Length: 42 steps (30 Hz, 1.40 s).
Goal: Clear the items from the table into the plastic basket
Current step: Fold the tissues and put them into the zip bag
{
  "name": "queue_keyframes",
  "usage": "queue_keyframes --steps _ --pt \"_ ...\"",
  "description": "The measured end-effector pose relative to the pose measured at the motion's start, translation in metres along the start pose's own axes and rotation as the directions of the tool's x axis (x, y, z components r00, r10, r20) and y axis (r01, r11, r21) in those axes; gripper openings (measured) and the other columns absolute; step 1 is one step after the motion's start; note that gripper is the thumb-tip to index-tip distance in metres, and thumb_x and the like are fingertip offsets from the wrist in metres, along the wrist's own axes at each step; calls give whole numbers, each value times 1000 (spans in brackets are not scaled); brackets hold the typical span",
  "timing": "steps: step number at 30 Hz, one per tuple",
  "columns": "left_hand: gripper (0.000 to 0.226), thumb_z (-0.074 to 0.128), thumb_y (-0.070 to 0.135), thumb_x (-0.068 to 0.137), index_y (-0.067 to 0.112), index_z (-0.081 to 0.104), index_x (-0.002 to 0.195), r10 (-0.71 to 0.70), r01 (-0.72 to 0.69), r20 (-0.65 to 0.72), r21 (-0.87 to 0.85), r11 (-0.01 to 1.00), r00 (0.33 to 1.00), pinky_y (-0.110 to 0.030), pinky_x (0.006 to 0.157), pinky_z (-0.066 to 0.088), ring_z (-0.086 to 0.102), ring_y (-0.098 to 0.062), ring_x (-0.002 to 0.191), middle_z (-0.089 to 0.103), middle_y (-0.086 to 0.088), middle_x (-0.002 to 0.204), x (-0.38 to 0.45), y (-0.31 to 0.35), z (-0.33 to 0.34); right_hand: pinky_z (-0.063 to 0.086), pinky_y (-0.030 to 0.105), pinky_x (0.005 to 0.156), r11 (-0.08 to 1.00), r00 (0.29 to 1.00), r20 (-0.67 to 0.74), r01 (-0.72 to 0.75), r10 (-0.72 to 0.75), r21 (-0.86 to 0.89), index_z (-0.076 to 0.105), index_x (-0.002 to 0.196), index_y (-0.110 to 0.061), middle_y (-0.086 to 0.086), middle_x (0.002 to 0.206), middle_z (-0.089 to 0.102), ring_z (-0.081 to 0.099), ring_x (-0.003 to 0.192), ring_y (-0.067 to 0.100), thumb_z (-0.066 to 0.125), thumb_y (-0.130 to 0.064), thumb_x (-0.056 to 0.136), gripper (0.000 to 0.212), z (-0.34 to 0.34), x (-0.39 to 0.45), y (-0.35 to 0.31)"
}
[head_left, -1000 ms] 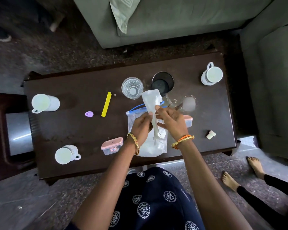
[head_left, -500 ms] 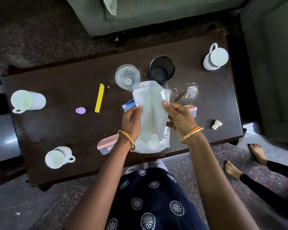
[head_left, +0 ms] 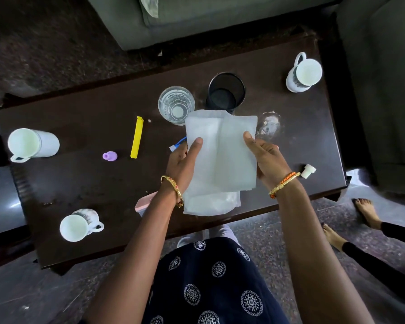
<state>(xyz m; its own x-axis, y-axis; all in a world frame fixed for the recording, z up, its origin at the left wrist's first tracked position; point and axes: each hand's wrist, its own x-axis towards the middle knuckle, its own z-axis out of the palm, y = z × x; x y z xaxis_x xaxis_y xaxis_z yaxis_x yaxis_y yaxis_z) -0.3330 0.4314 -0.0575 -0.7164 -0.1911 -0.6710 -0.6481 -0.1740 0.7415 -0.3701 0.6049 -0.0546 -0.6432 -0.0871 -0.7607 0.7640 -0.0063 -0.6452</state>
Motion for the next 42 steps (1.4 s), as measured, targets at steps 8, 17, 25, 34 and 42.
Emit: queue_keyframes --steps 8,17,25,34,42 --pt "16 52 16 92 5 62 86 308 -257 -70 398 881 949 -16 58 42 55 -4 62 64 -7 74 -6 7 19 42 13 48 881 939 -59 296 -340 -368 46 54 -19 -10 46 51 50 46 -1 50 -23 96 43 10 -10 -2" --pt "26 64 39 83 16 65 70 312 -260 -98 351 899 945 -10 52 38 53 -1 53 57 15 49 -11 16 45 48 16 66 731 867 -53 384 -495 -564 71 100 -7 6 87 71 62 72 11 62 -11 88 16 30 -21 11" --pt "29 49 29 94 9 66 81 204 -206 34 268 941 978 -38 79 57 65 -16 79 65 0 71 -6 20 37 55 29 68 829 927 -27 320 -373 -459 73 101 -16 -5 88 69 57 66 4 69 -34 80 28 23 -11 9" --pt "22 46 26 96 12 61 86 96 -98 22 85 992 995 -11 46 50 63 6 60 60 2 74 5 23 32 60 32 76 985 989 -25 143 -146 -101 67 99 -13 15 104 68 68 94 26 65 -44 73 40 17 -5 0" --pt "18 52 23 93 7 59 93 233 -220 -30 234 947 972 -18 60 56 63 -9 74 64 -4 82 9 22 33 51 22 60 938 964 -39 246 -263 -244 62 97 -11 1 91 63 61 77 11 78 -29 72 34 23 2 -4"
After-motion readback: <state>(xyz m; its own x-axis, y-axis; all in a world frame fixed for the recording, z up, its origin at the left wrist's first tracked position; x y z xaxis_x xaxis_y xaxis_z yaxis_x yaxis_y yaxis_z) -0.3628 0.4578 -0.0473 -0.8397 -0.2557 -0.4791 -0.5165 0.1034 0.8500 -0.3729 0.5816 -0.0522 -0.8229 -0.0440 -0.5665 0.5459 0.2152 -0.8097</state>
